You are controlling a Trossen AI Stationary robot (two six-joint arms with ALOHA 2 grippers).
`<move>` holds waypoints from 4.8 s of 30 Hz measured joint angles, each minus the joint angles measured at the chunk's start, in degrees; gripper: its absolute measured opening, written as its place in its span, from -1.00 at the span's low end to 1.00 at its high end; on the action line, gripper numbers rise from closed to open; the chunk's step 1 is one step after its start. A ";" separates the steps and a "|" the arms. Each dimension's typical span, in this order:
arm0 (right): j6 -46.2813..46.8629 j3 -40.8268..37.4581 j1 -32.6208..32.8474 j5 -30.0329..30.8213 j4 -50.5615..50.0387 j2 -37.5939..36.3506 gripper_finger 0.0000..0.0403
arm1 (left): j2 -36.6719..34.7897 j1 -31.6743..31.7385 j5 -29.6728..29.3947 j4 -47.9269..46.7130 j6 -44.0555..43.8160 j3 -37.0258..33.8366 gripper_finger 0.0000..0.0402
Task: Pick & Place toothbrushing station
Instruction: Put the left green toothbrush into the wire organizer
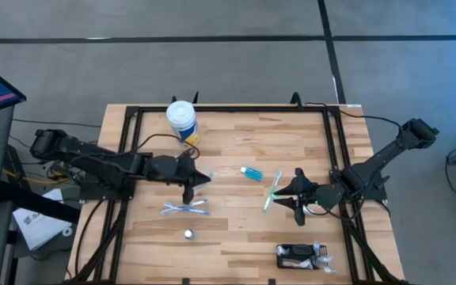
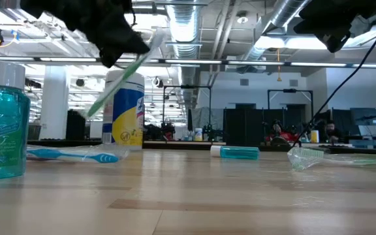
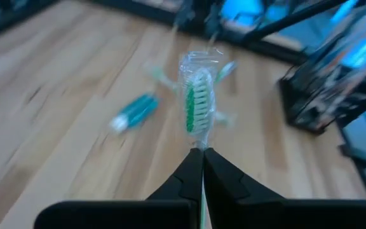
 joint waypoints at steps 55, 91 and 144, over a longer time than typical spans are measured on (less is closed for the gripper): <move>-0.17 0.00 0.00 0.00 -0.41 0.00 -0.45 | 42.21 -16.17 9.58 57.47 18.96 21.36 -1.00; -0.57 0.00 0.02 0.00 -0.51 -0.01 -0.45 | 61.95 -15.51 19.53 57.76 19.20 46.98 -1.00; -0.50 -0.02 0.04 0.02 -1.07 -0.01 -0.45 | 69.55 -13.60 22.40 47.34 21.08 59.52 -1.00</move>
